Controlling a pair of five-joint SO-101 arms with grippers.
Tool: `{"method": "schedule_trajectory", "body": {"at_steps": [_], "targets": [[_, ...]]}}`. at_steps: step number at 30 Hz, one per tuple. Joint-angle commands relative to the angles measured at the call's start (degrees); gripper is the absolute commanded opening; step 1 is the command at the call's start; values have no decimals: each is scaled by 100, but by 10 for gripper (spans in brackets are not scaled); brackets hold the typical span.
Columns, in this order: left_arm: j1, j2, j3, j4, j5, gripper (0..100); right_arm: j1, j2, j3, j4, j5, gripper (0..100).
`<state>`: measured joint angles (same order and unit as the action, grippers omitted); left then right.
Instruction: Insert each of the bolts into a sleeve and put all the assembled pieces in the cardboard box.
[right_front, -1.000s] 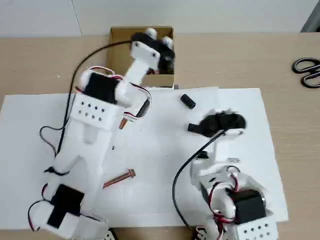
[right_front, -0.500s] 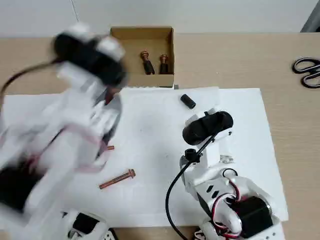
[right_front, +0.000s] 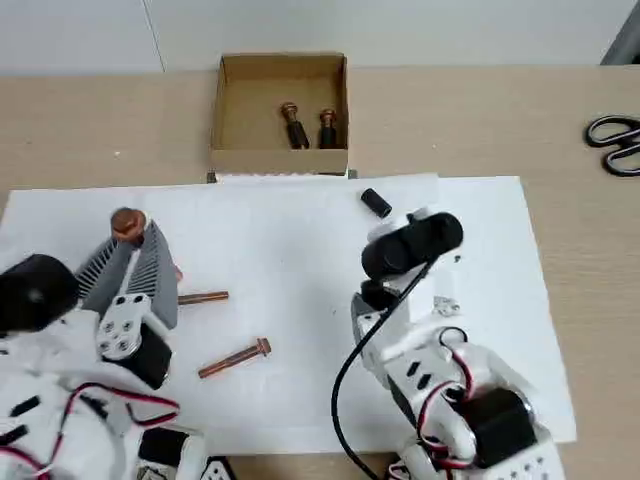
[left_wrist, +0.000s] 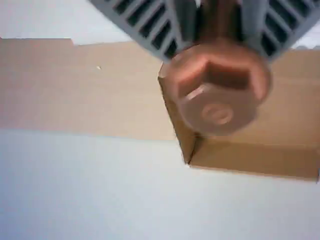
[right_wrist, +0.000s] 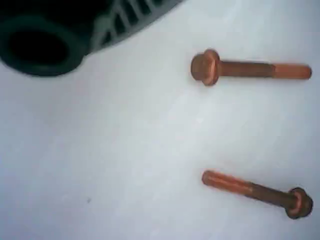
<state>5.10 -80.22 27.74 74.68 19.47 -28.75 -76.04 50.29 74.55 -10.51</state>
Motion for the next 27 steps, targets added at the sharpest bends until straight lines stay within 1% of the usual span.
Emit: {"method": "schedule_trajectory", "body": {"at_steps": [1, 4, 7, 10, 14, 16, 18, 22, 27], "targets": [[-123, -879, 1314, -668, 229, 6, -92, -31, 273, -620, 70, 2], [-114, -1477, 2316, -1064, 475, 6, -409, -31, 677, -954, 70, 2], [-97, -1899, 3029, -1380, 721, 6, -699, -31, 993, -1376, 70, 2], [-88, -2048, 3371, -1512, 897, 6, -910, -4, 1196, -1727, 70, 2], [-70, -2040, 3486, -1495, 1248, 6, -1270, 4, 1327, -1833, 70, 2], [167, -2040, 3591, -1495, 1301, 6, -1411, 4, 1371, -1842, 70, 2], [554, -2040, 3653, -1486, 1301, 6, -1534, 13, 1433, -1912, 105, 2], [1204, -2040, 3837, -1521, 1301, 6, -1666, -22, 1820, -2431, 738, 2], [1556, -2040, 4101, -1530, 1266, 6, -1675, -22, 2233, -3213, 1213, 2]]}}
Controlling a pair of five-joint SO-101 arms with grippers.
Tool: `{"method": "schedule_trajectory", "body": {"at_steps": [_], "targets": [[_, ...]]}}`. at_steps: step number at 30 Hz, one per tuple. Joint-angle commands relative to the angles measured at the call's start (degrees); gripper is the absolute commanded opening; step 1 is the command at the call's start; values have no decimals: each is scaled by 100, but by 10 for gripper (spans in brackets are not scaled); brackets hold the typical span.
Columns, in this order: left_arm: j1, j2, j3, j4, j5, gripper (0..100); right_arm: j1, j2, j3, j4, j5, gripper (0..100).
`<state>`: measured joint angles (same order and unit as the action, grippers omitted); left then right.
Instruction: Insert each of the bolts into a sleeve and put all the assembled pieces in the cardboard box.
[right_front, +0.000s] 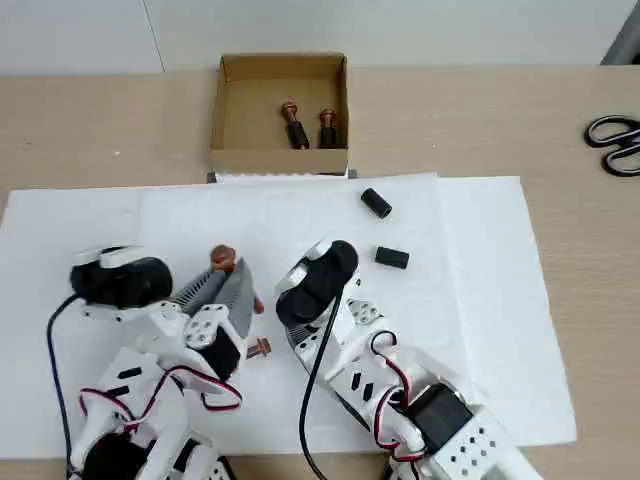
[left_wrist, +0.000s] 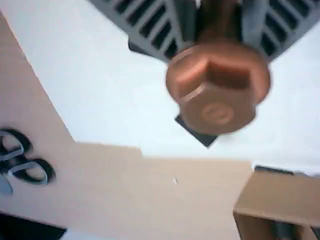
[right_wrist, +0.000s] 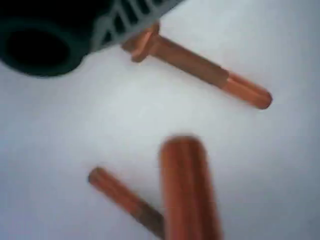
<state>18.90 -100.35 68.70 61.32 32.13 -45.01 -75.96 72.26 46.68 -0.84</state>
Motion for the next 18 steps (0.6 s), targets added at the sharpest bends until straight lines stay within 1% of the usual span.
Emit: {"method": "schedule_trajectory", "body": {"at_steps": [1, 6, 13, 18], "targets": [[229, -26, 22, -193, 0, 6, -48, -31, 79, -514, 290, 2], [360, -26, 22, -220, 0, 6, -66, -31, 105, -673, 290, 2], [343, -26, 31, -791, 18, 6, -409, -31, 105, -620, 264, 2], [334, -26, 101, -791, 18, 6, -391, -40, 70, -620, 264, 2]]}}
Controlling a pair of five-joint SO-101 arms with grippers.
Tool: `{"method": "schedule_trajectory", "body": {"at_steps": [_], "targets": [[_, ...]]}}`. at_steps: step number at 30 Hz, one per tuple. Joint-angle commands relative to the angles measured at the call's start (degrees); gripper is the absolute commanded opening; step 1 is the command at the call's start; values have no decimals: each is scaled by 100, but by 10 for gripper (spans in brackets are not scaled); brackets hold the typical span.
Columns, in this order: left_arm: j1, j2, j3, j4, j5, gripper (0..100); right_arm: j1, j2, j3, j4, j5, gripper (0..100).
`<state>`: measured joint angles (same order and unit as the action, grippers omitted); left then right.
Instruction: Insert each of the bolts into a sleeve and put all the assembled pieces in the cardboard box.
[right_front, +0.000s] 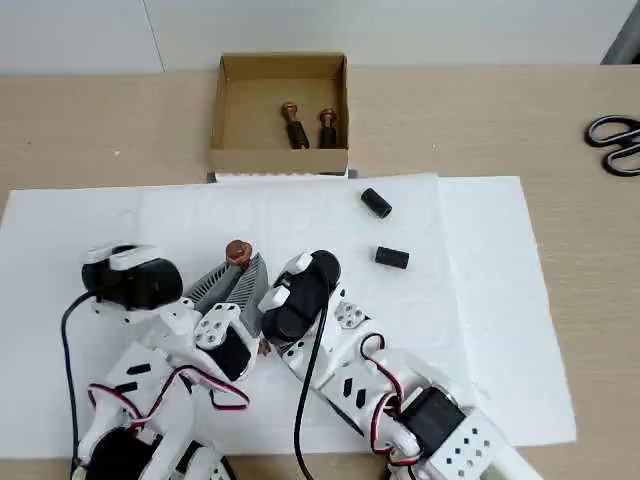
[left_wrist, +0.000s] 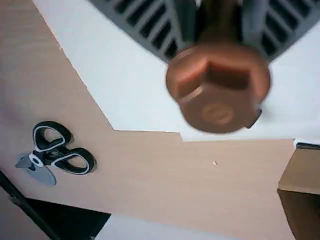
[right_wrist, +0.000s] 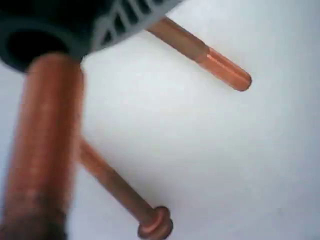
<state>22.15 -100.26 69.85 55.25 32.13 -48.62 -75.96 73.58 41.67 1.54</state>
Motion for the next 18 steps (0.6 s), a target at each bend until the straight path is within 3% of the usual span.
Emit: {"method": "schedule_trajectory", "body": {"at_steps": [1, 18], "targets": [[9, -35, 31, -193, 26, 6, -40, -40, -70, -119, 26, 2], [9, -35, 418, -440, 35, 6, -40, -40, -510, 136, 26, 2]]}}
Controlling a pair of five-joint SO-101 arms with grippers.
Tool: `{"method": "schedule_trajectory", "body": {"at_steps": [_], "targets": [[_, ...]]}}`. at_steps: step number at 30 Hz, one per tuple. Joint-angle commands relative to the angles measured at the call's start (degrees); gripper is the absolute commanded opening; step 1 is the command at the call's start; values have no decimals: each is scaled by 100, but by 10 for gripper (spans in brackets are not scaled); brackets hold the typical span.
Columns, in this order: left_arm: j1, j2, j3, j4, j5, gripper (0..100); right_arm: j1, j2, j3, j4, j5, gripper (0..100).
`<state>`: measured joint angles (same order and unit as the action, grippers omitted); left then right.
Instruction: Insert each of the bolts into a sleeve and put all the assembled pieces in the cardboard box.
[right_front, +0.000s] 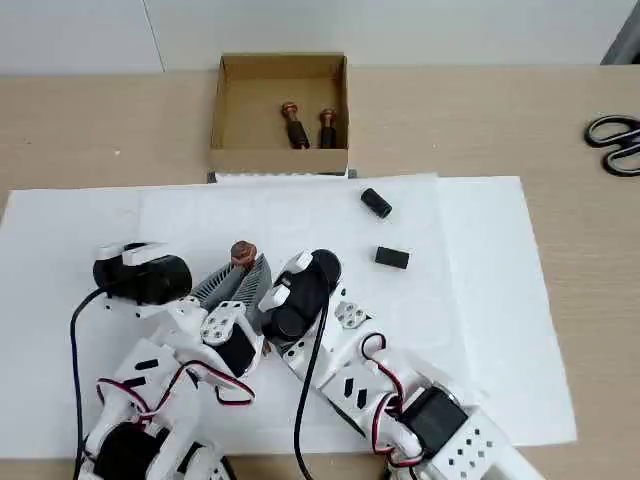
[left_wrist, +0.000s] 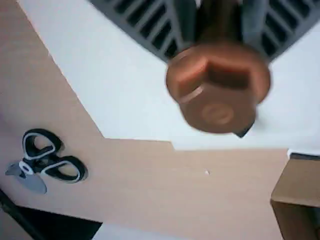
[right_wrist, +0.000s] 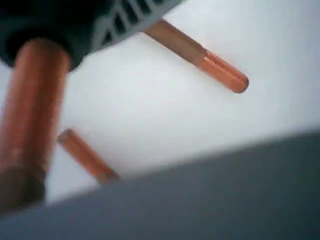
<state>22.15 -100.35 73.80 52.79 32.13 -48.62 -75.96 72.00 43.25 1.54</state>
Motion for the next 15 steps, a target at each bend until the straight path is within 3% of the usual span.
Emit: {"method": "schedule_trajectory", "body": {"at_steps": [1, 15], "targets": [[9, -35, 57, -193, 35, 6, -40, -40, -352, -40, 26, 2], [44, -26, 31, 343, 9, 6, -13, -40, -668, -40, 26, 2]]}}
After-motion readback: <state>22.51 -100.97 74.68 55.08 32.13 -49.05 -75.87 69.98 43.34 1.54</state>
